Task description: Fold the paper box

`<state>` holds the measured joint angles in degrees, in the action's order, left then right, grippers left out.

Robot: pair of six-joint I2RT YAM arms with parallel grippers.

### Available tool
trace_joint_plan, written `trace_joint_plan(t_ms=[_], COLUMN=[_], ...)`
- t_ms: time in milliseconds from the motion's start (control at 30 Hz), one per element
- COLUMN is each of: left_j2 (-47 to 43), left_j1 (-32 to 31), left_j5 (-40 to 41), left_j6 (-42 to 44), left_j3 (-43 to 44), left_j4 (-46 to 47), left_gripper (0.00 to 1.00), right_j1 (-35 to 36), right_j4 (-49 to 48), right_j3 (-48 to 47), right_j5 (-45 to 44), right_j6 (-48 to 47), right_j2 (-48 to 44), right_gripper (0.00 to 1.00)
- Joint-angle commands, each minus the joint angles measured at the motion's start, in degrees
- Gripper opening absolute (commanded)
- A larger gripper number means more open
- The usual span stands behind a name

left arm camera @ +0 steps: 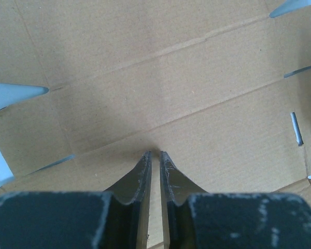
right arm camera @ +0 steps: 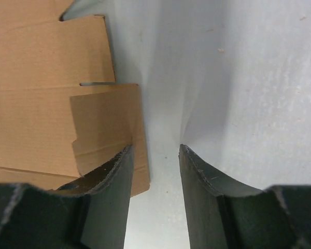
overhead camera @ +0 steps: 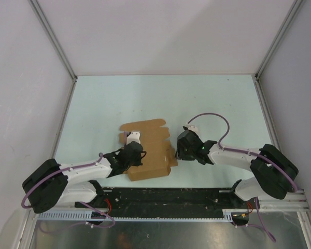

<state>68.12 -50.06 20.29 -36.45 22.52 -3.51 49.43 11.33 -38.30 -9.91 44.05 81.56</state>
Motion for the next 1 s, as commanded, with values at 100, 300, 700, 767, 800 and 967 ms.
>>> trace_joint_plan(t_ms=[100,300,700,767,800,967], left_j2=[0.5,0.8,1.3,1.3,1.3,1.3], left_j1=[0.2,0.2,0.2,0.2,0.3,0.2], left_j5=[-1.4,-1.3,-1.1,-1.3,-1.3,-1.2], left_j6=[0.0,0.1,0.1,0.1,0.1,0.3], left_j3=[1.2,1.4,1.7,1.8,1.9,1.9], left_j4=[0.5,0.6,0.6,0.6,0.6,0.5], left_gripper=[0.15,0.15,0.15,0.15,0.15,0.15], right_j1=[0.7,1.1,-0.8,-2.5,-3.2,-6.4], right_j4=[-5.1,-5.6,-6.6,-10.1,-10.8,-19.8], right_j3=[-0.1,-0.1,4.0,6.2,7.4,14.3], right_j5=[3.9,4.6,7.1,9.0,11.4,17.3], right_j6=[-0.7,-0.2,3.6,5.2,5.8,8.3], right_j2=[1.1,2.5,0.1,-1.6,-2.2,-4.8], right_gripper=[0.45,0.47,0.52,0.52,0.52,0.52])
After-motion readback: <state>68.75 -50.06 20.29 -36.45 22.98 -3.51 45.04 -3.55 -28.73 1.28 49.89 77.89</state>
